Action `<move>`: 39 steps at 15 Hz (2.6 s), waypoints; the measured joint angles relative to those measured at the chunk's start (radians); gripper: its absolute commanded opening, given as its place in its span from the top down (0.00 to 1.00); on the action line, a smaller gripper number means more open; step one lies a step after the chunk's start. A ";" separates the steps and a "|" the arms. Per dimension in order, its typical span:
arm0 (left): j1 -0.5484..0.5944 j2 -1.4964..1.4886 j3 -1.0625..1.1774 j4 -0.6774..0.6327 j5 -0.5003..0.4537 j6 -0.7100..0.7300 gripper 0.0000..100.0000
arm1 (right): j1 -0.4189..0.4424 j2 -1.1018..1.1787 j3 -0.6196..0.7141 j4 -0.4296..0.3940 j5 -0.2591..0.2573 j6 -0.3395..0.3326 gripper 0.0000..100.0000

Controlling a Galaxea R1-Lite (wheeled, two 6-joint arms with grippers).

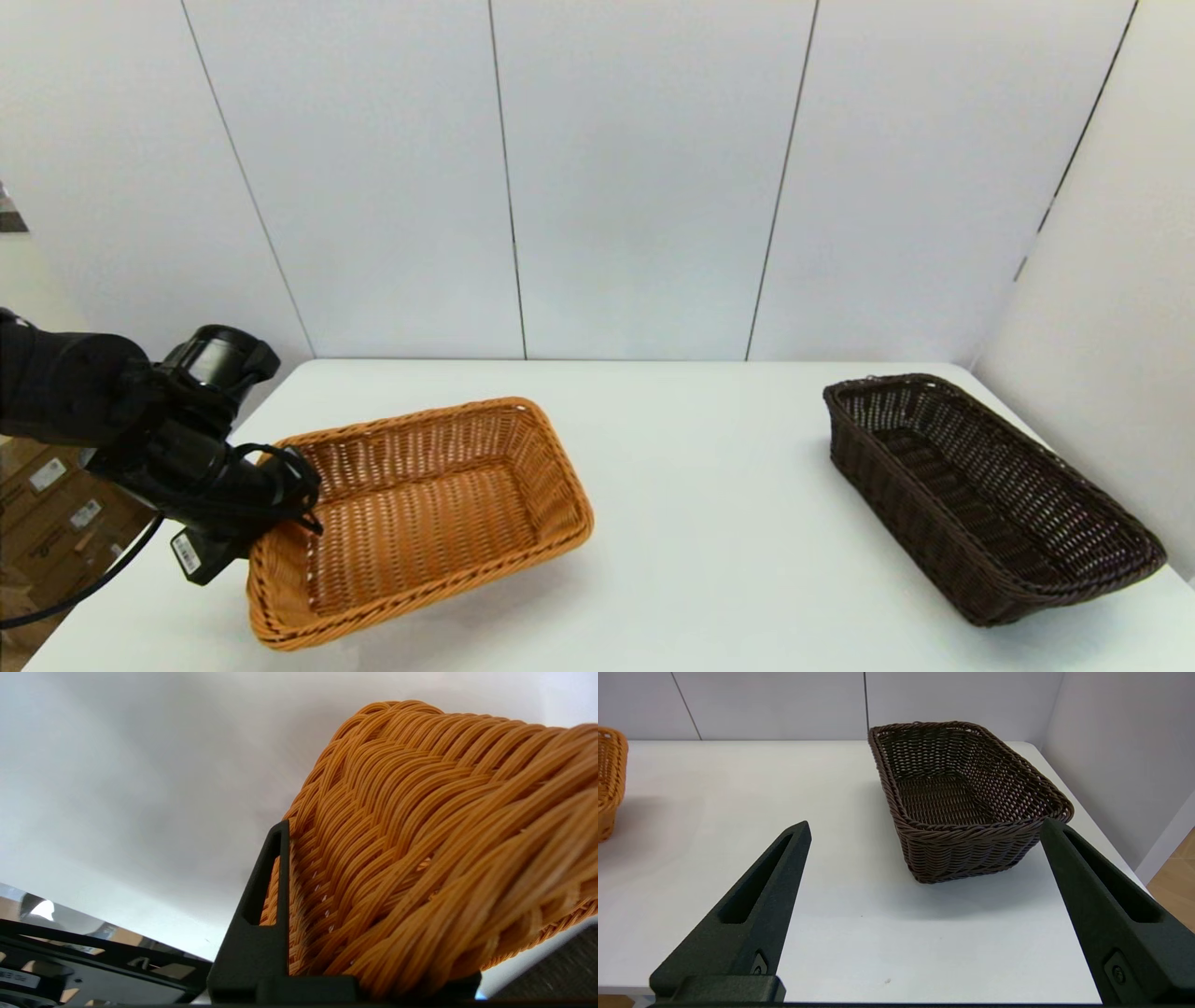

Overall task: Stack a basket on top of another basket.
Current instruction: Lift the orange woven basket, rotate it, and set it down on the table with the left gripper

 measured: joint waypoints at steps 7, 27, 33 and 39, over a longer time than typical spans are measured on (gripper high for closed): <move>-0.004 -0.065 0.038 -0.007 -0.167 0.158 1.00 | 0.000 0.000 0.000 0.000 0.000 0.000 0.00; -0.260 0.214 -0.368 0.078 -0.221 0.182 1.00 | 0.000 0.000 0.000 0.000 0.000 0.000 0.00; -0.338 0.339 -0.579 0.195 -0.222 0.099 1.00 | 0.000 0.000 0.000 0.000 0.000 0.000 0.00; -0.360 0.439 -0.662 0.256 -0.220 0.079 1.00 | 0.000 0.000 0.000 0.000 0.000 0.000 0.00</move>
